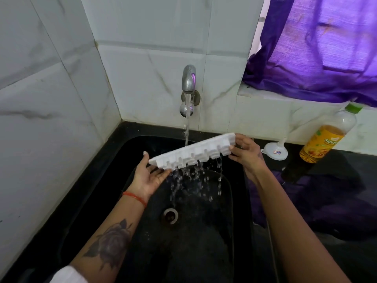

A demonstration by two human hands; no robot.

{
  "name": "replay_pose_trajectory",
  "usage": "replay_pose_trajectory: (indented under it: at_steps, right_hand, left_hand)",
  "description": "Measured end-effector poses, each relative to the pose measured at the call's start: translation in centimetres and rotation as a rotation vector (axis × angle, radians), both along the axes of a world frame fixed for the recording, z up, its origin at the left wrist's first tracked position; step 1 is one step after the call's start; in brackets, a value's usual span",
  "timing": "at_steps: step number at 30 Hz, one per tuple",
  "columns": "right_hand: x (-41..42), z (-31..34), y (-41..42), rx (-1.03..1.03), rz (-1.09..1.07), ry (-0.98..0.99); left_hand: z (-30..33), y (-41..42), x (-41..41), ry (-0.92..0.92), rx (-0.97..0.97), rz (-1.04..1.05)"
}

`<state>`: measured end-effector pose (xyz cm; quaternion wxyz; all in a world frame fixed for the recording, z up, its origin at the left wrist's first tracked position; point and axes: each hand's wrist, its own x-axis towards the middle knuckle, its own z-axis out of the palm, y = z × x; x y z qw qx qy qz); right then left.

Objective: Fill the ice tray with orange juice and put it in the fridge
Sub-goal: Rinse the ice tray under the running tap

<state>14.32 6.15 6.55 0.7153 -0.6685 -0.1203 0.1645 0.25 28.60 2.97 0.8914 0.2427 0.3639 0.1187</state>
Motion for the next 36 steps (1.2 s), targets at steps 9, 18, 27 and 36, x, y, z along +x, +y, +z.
replay_pose_trajectory:
  at_steps: [9,18,27,36]
  right_hand:
    - [-1.9,-4.8,-0.4,0.194,-0.202,0.439]
    - [-2.7,-2.8,-0.2,0.175,-0.137,0.337]
    - [-0.6,-0.5,-3.8,0.137,-0.276,0.135]
    - [-1.0,-3.1,-6.2,0.138,-0.401,0.248]
  left_hand:
    - [-0.7,0.0,-1.9,-0.107,0.172,-0.127]
    - [-1.1,1.4,-2.8,-0.135,0.272,-0.201]
    - [-0.9,-1.9,2.0,-0.018,0.388,-0.29]
    - [0.6,-3.5,4.3,-0.021,0.516,-0.311]
